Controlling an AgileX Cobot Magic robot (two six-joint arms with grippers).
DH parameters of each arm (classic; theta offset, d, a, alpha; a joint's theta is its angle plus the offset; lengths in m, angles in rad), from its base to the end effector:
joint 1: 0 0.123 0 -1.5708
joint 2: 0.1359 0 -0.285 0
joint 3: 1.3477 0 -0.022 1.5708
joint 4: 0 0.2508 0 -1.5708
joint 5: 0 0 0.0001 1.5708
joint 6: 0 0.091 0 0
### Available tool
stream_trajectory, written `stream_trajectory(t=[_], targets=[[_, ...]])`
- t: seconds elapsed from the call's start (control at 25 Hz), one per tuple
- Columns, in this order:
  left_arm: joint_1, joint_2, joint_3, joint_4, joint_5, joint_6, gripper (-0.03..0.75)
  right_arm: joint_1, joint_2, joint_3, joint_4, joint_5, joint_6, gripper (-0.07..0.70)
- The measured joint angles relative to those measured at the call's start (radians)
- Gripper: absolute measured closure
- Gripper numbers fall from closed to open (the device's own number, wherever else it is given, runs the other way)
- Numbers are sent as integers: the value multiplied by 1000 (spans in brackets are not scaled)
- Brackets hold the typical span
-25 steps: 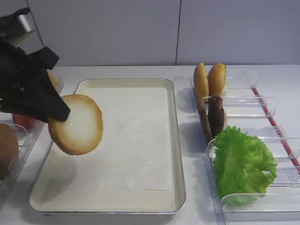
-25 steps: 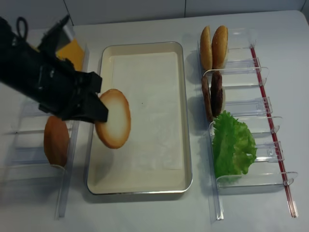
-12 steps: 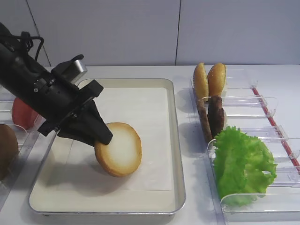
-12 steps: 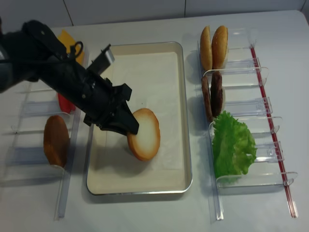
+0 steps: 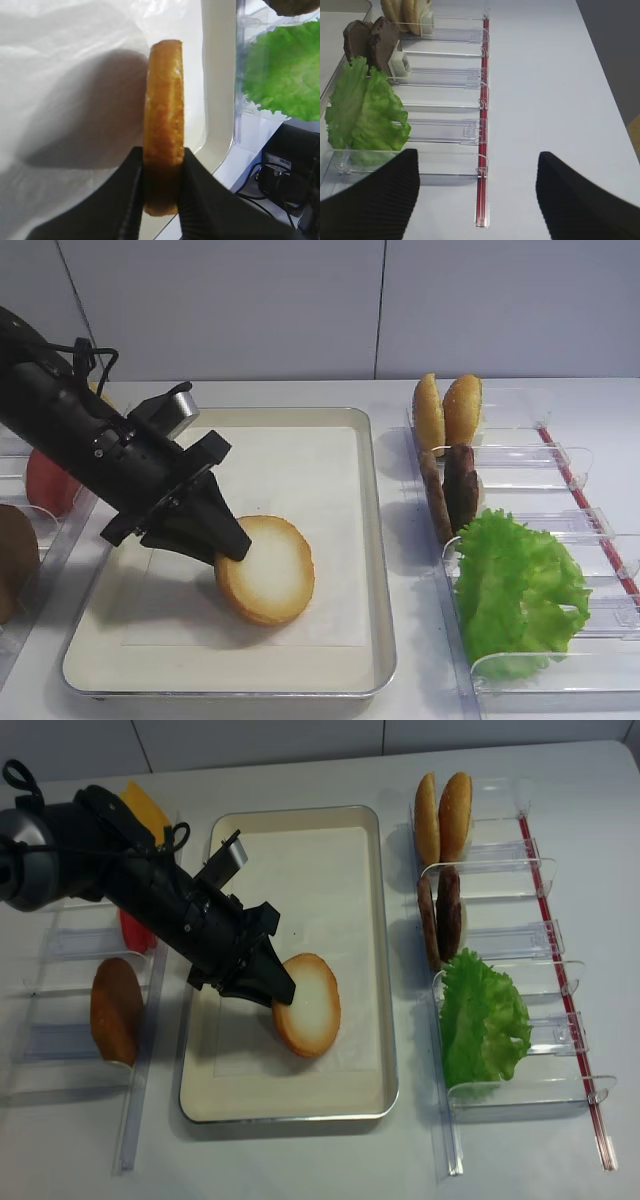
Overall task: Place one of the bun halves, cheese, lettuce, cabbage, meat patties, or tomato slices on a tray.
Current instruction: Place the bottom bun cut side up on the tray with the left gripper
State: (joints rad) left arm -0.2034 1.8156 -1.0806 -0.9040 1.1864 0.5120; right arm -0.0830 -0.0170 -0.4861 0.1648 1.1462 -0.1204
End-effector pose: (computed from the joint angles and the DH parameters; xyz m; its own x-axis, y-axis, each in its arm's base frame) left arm 0.2949 -0.1285 0.1916 -0.9688 0.2469 0.0195 0.1551 0.6659 -0.7297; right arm -0.0091 0.0144 0.2675 -0.5185 -0.0084 -0.8550 -0.0720 0.9968 0.0338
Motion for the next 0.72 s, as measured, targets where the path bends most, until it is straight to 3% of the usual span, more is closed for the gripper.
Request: stream_trajectory(t=[0.16, 0.4, 0.72], targets=[[0, 1, 0, 5, 0, 2, 530, 0, 0, 0, 0, 0, 0, 131], [0, 0, -41, 107, -1, -77, 289, 0, 0, 0, 0, 0, 0, 131], [-1, -53, -179, 372, 8, -311, 252, 0, 0, 0, 0, 0, 0, 131]])
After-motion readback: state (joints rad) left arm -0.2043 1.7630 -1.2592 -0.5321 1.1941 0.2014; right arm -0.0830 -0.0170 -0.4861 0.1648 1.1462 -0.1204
